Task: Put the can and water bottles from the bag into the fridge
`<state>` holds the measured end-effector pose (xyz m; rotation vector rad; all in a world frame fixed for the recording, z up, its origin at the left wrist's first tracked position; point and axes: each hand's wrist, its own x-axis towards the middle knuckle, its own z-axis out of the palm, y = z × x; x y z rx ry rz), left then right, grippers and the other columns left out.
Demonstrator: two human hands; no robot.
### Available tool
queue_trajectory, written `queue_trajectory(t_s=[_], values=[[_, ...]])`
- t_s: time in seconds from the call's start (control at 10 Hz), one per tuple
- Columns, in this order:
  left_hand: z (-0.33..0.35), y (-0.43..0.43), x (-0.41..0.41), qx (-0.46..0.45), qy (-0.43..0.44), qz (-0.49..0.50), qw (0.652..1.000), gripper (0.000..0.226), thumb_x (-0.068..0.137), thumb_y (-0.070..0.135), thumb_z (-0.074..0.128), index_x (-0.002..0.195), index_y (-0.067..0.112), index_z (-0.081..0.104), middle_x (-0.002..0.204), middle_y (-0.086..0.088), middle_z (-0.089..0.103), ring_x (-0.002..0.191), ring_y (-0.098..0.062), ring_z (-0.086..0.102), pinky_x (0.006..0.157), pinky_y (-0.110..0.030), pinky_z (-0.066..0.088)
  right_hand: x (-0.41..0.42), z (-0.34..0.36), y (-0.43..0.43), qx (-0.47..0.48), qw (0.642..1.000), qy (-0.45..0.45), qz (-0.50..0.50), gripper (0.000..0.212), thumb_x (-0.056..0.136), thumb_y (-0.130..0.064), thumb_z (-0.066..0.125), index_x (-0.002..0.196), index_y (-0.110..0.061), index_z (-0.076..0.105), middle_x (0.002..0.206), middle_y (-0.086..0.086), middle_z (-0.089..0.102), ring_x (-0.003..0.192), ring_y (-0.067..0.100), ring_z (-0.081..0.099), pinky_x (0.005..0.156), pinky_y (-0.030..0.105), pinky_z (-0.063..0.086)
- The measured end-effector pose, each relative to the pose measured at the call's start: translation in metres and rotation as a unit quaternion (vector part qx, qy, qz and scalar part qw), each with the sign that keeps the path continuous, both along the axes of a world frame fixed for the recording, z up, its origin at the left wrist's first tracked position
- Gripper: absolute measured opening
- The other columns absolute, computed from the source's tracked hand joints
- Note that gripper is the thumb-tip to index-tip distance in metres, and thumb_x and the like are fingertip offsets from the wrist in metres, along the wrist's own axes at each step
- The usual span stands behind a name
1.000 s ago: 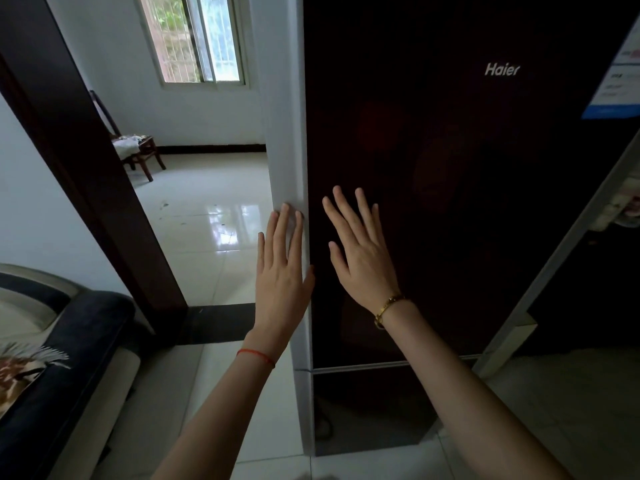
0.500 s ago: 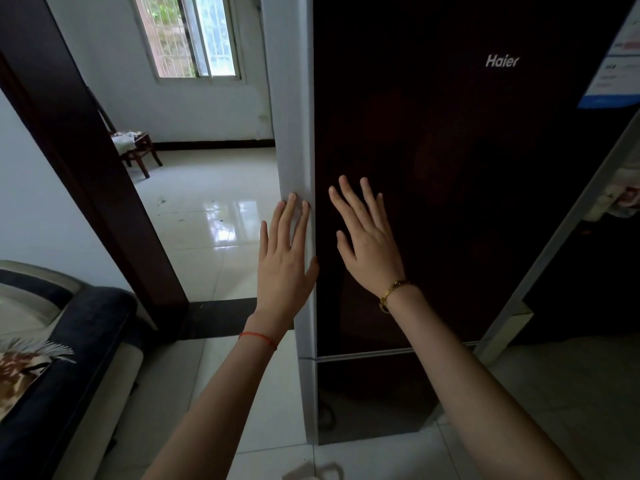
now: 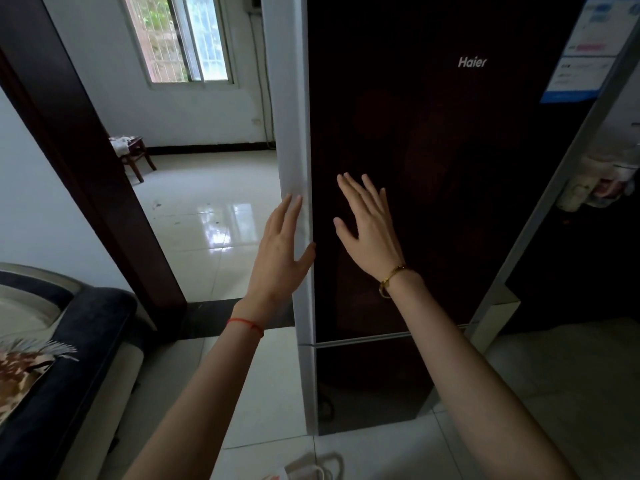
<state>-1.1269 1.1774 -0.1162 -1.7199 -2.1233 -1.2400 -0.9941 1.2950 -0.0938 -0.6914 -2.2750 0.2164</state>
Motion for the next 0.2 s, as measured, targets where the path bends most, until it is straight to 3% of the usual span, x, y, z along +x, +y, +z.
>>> queue_trajectory(t_s=[0.2], values=[[0.0, -0.031, -0.003, -0.004, -0.016, -0.027, 0.999, 0.072, 0.091, 0.023, 0.064, 0.153, 0.021, 0.028, 0.161, -0.001, 0.026, 0.149, -0.016, 0.024, 0.116, -0.024, 0.022, 0.024, -0.014, -0.021, -0.059, 0.998, 0.032, -0.009, 0.059, 0.098, -0.032, 0.049, 0.151, -0.02, 0.026, 0.156, -0.001, 0.031, 0.15, 0.017, 0.01, 0.123, 0.047, 0.009]])
